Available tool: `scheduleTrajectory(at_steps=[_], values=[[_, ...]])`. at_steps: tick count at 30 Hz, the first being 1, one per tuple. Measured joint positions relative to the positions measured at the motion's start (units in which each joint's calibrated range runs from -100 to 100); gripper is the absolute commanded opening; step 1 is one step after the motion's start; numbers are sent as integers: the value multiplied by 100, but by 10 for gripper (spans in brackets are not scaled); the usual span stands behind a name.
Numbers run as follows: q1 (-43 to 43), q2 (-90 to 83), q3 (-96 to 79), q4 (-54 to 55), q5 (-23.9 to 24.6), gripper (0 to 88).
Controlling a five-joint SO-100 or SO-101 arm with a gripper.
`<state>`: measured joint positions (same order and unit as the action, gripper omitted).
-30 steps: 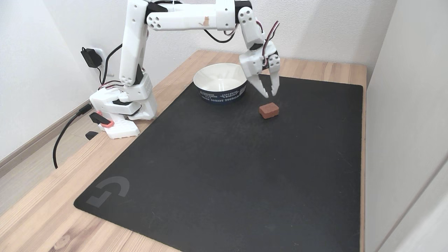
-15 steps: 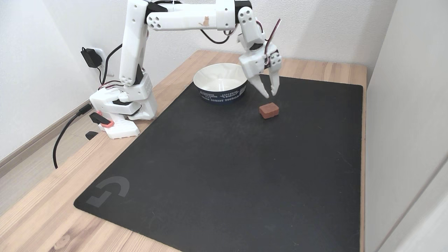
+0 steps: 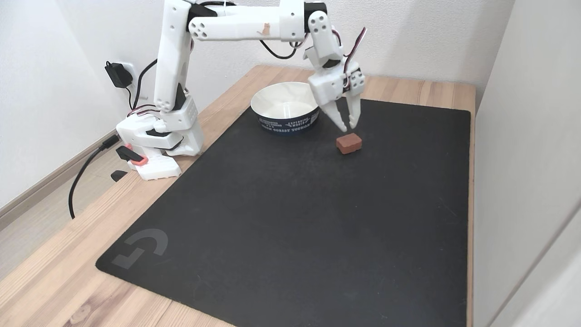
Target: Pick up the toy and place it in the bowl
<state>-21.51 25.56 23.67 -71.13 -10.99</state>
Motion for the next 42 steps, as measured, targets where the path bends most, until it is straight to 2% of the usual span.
scheduleTrajectory(at_steps=[2, 4, 5, 26, 32, 42], values=[[-8, 0, 0, -93, 0, 157], [-8, 0, 0, -304, 0, 287], [58, 0, 0, -405, 0, 295], [75, 0, 0, -692, -10, 294], [75, 508, 47, -692, -10, 294], [75, 916, 76, -270, -10, 294]])
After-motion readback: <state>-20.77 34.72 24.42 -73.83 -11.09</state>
